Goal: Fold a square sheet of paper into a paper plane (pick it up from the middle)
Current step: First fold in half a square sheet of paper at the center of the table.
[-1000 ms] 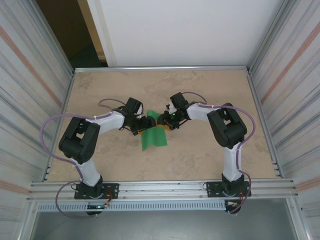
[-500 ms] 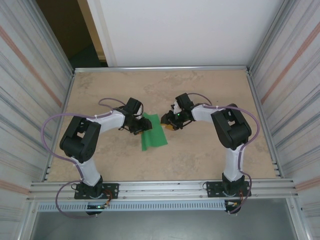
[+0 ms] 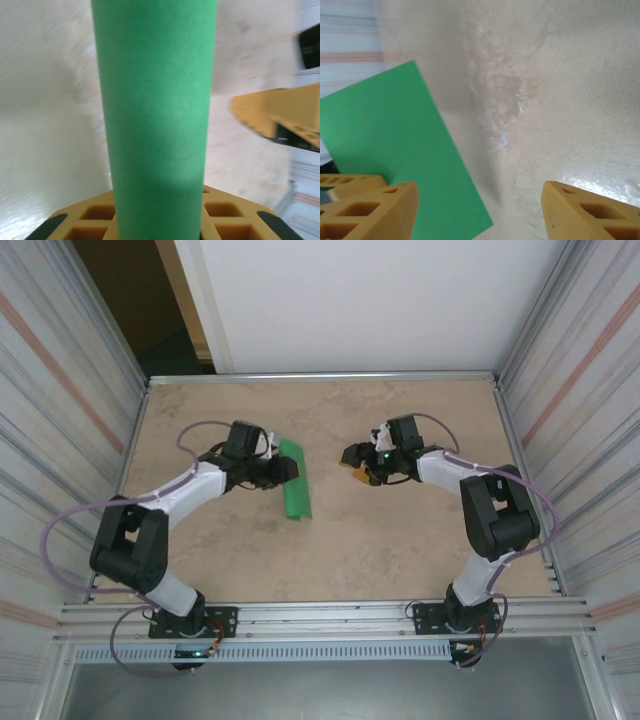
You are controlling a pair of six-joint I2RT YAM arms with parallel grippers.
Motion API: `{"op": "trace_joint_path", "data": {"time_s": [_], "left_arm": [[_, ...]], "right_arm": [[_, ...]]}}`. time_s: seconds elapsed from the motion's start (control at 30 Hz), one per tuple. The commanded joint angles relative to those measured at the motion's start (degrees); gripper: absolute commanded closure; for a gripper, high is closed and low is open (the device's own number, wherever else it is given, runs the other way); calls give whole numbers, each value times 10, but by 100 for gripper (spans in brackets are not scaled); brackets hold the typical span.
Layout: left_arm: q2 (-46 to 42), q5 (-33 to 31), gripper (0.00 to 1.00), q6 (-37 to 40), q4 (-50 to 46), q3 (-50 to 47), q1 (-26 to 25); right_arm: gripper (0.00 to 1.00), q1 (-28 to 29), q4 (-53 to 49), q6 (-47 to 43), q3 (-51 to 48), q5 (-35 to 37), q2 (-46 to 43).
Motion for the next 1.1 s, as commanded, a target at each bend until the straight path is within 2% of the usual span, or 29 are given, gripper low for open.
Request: {"op": "trace_joint_path", "data": {"time_s": [0.0,0.13,0.43,0.63,0.73,0.87,1.07], "left_arm": [[-35,100,71,-32,67,20,8],[-44,143,71,-64,90,49,9],[-36,209,71,-136,153,68,11],[-16,235,71,-178,206,44,24],[-7,245,71,-198,231,35,28],[2,247,71,-198,226,33,31],[7,249,71,-202,228,23,41]], "right_arm": [[25,-11,39,4,1,-62,-33],[13,-4,50,13,18,-101,-40],[5,8,154,72,17,-150,-52],[7,16,196,99,20,-175,-45],[14,22,223,111,21,-189,-35],[19,34,268,134,26,-214,-20],[24,39,264,137,39,-221,-7]]}}
